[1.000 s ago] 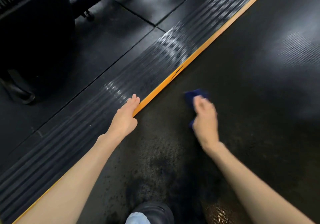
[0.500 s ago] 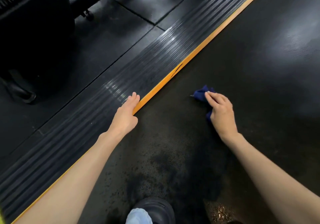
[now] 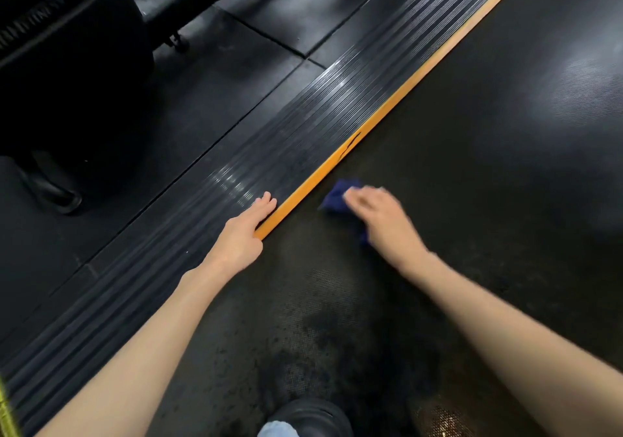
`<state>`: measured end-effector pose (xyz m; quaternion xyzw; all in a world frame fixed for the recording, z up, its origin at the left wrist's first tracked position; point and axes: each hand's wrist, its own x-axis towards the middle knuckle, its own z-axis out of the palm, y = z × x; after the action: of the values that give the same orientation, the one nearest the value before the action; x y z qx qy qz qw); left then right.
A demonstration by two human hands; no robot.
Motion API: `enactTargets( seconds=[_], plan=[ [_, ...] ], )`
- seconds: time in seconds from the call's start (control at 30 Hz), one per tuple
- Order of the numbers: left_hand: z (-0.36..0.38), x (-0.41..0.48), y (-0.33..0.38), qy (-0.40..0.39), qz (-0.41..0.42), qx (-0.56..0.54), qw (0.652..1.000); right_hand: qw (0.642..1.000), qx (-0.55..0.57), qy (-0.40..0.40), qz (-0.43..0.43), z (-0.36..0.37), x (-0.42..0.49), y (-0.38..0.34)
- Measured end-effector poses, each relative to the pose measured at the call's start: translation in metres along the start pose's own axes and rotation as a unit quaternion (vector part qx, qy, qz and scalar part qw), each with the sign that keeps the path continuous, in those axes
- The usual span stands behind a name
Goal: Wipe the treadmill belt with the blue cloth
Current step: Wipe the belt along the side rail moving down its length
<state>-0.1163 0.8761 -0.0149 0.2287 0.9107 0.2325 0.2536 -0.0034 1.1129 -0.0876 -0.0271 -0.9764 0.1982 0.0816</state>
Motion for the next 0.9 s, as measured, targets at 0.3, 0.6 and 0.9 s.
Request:
enactTargets(
  seconds=[0.3, 0.6, 0.9],
  plan=[
    [0.001, 0.0, -0.007, 0.048, 0.046, 0.011, 0.998, 0.994, 0.073, 0.033, 0.068, 0.039, 0.011, -0.101],
    [-0.001, -0.01, -0.02, 0.071, 0.089, 0.103, 0.988, 0.986, 0.045, -0.025, -0.161, 0.025, 0.018, -0.046],
    [-0.009, -0.011, -0.035, -0.024, 0.073, 0.042, 0.996, 0.949, 0.053, 0.166, 0.264, 0.001, 0.038, -0.004]
  ],
)
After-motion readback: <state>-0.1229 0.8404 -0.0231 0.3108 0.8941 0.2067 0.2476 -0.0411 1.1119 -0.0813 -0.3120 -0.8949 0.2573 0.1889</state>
